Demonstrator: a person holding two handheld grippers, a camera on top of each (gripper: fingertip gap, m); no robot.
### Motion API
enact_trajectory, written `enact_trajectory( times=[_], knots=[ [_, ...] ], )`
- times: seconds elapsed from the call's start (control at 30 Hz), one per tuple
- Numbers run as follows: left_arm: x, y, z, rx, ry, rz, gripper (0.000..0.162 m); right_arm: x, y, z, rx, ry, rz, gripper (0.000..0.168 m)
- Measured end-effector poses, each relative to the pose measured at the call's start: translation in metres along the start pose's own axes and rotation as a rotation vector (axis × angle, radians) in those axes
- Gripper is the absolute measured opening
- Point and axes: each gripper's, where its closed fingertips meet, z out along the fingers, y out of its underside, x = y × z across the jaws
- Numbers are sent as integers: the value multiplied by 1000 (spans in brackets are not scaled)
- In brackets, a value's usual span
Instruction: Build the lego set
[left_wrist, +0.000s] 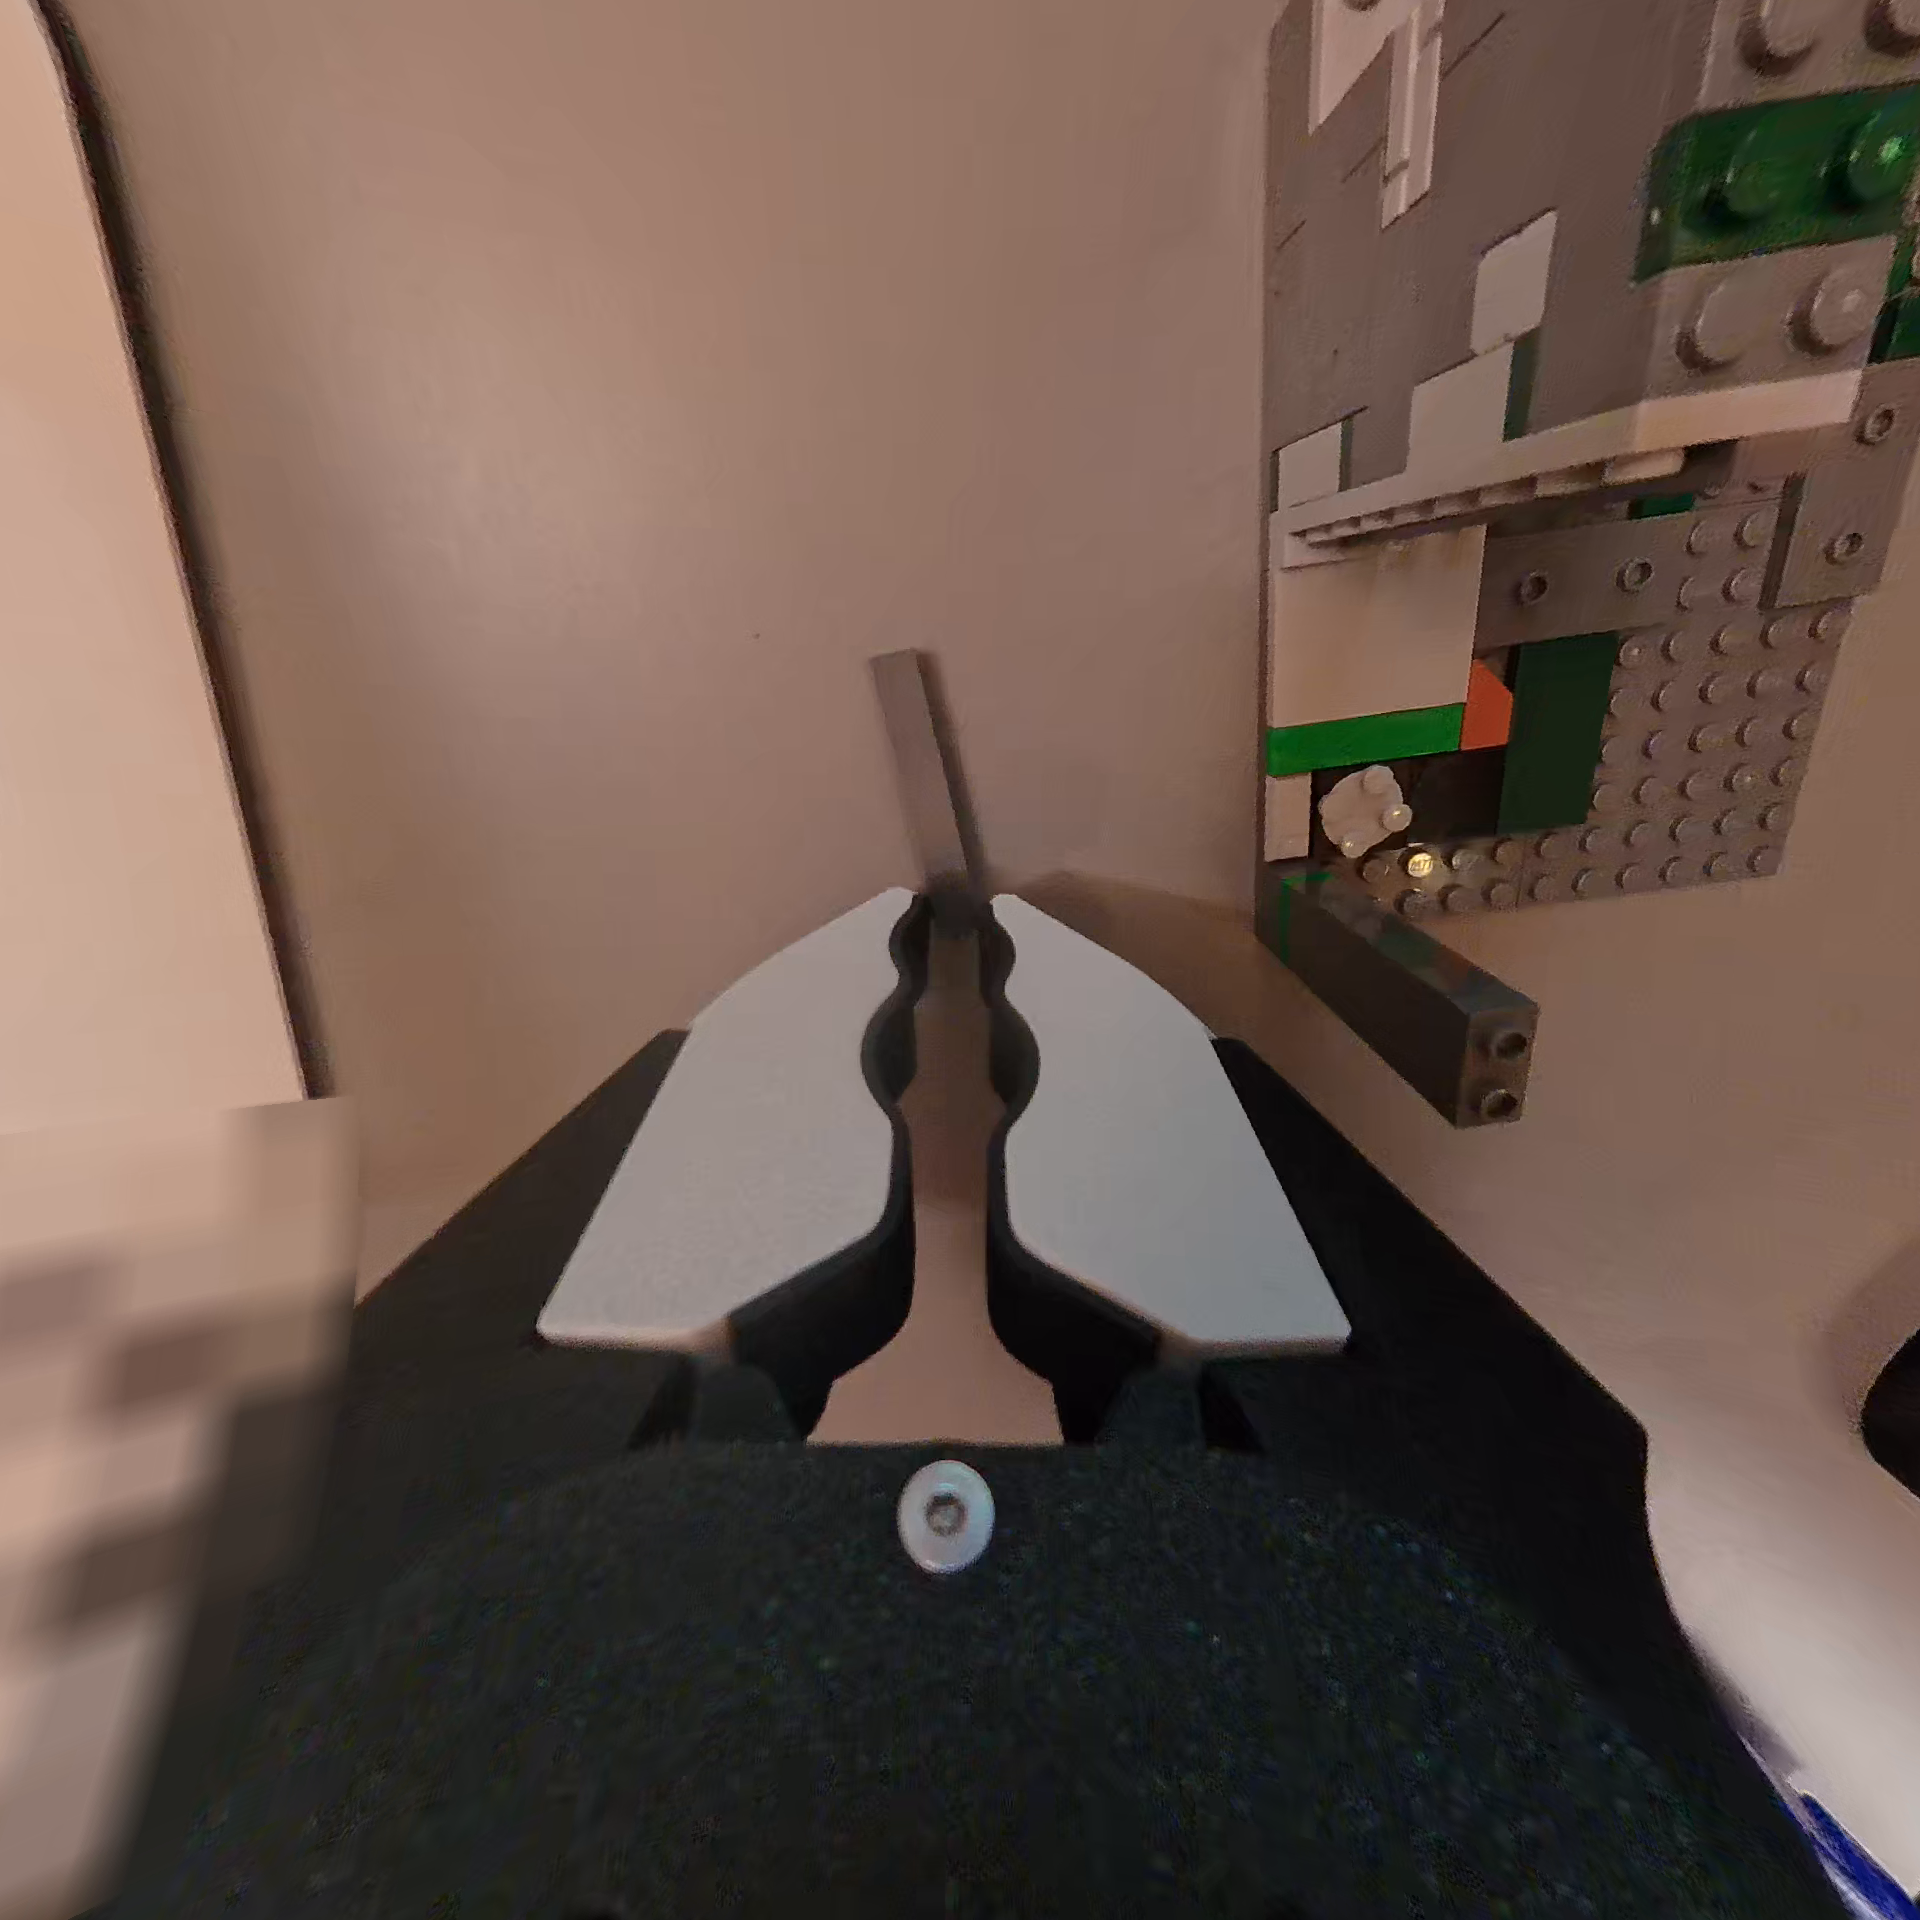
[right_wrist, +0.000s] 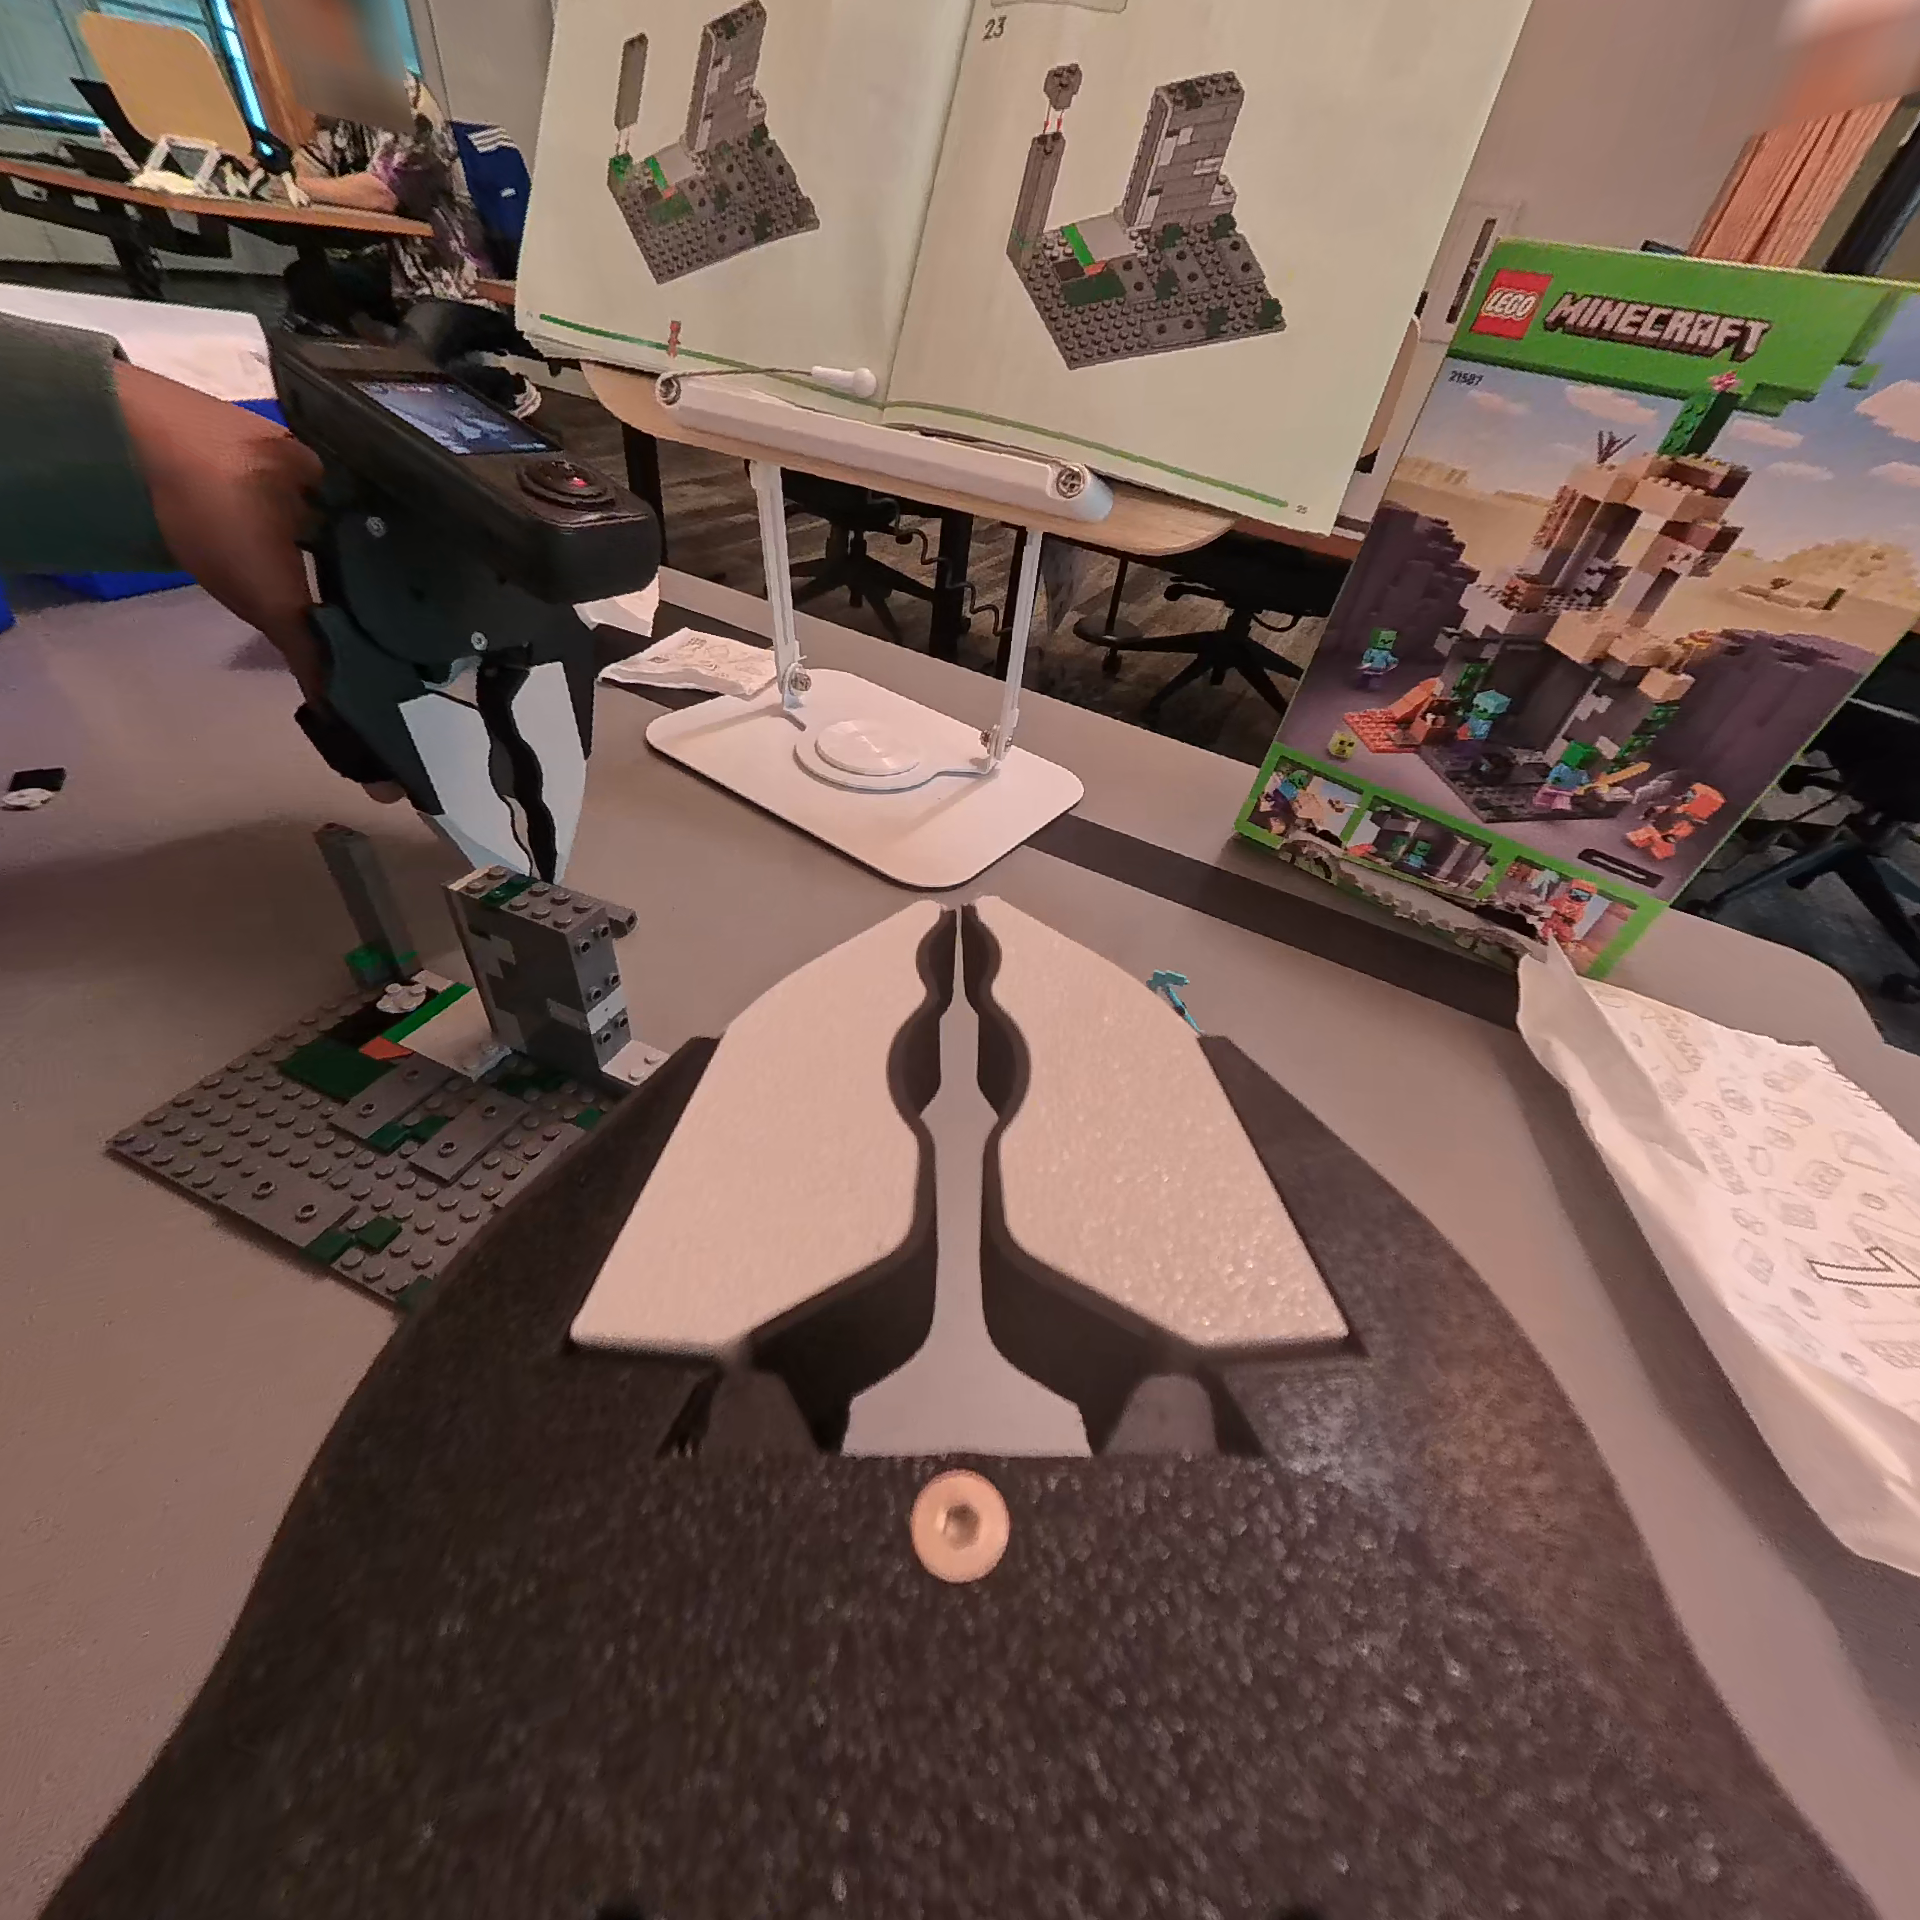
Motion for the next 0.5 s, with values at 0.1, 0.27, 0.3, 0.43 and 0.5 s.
enact_trajectory(
  times=[0.1,0.27,0.3,0.43,0.5],
  knots=[
    [-1,0,0,7,4,-10,14,-1,1,1,-4,-2,0,1],
    [-2,-5,-11,58,-6,-33,23,-2,3,2,-11,-9,3,1],
    [-3,-5,-15,70,-13,-41,24,-3,4,2,-13,-12,5,1],
    [-8,-14,-52,221,-105,-125,14,-5,4,2,-13,-24,7,1],
    [-6,-13,-81,309,-160,-145,7,-7,4,2,-13,-37,9,3]
  ],
)
